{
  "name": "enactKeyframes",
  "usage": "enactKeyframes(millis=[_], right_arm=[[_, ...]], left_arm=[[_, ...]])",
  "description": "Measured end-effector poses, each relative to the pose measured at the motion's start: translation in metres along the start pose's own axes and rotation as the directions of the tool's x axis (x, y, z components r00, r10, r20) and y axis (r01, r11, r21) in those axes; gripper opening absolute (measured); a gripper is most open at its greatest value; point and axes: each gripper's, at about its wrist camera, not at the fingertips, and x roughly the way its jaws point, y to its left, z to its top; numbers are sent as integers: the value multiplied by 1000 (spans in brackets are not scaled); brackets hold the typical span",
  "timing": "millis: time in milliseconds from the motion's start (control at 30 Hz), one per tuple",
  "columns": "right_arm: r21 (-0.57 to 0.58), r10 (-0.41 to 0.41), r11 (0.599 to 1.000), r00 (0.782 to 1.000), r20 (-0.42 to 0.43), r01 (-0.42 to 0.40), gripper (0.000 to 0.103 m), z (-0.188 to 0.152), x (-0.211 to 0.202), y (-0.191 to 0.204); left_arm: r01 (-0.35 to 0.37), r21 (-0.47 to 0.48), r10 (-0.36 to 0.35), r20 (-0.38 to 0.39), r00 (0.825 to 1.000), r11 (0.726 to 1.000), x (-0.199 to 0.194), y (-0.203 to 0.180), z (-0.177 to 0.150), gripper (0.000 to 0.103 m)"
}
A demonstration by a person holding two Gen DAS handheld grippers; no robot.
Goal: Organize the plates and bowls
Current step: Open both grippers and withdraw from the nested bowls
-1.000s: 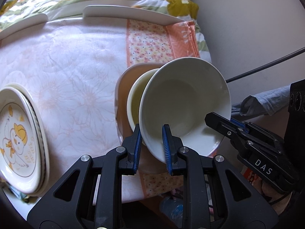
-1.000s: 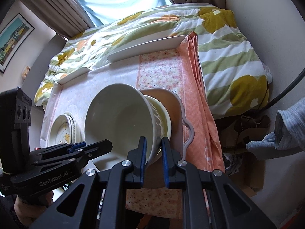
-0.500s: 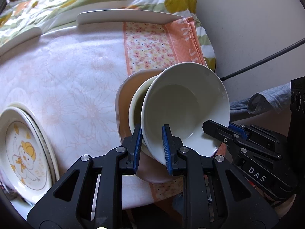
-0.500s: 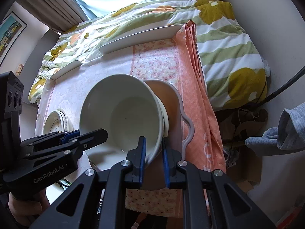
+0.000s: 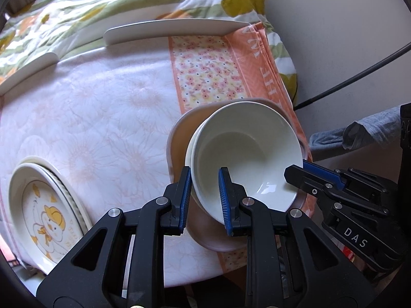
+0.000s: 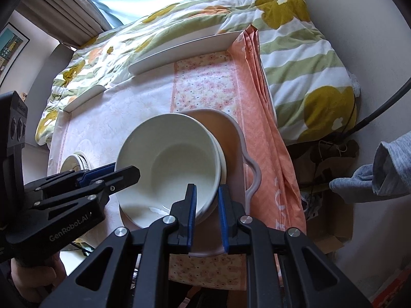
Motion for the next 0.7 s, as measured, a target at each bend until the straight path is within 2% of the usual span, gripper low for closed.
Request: enactKeyframes(millis=[200, 300, 400, 433, 467, 500, 533, 567, 700], right_arm=[[4, -2, 1000, 1000, 31, 2, 15, -2, -19, 4], [-21, -30, 999, 998, 55, 31, 15, -3, -38, 8], [-47, -57, 997, 994, 92, 61, 17, -6, -53, 12], [-60, -65, 996, 992, 110, 72, 23, -8, -60, 14], [-70, -68, 995, 990, 122, 77, 45, -9, -65, 16], [-80, -72, 993, 989, 130, 82, 76, -11, -69, 17], [-86, -79, 992, 987, 140, 92, 88, -12, -74, 18], [-89, -87, 991, 985, 150, 101, 95, -12, -78, 19], [-127, -99, 984, 975, 200, 126, 96, -18, -93, 21]], left_arm=[[12, 11, -13, 33, 999, 1000, -20, 0, 0, 19], [32, 27, -34, 93, 995, 999, -47, 0, -3, 19], [5, 48, -12, 145, 989, 999, -71, 0, -6, 22], [5, 54, -13, 154, 988, 999, -77, 0, -7, 39], [8, 59, -18, 168, 986, 998, -84, 2, -8, 56], [5, 60, -16, 185, 983, 998, -89, 4, -9, 96], [-5, 60, -8, 215, 977, 998, -97, 6, -11, 103], [-6, 64, -10, 254, 967, 998, -106, 9, -15, 103], [-15, 86, -7, 246, 969, 996, -113, 17, -22, 103]])
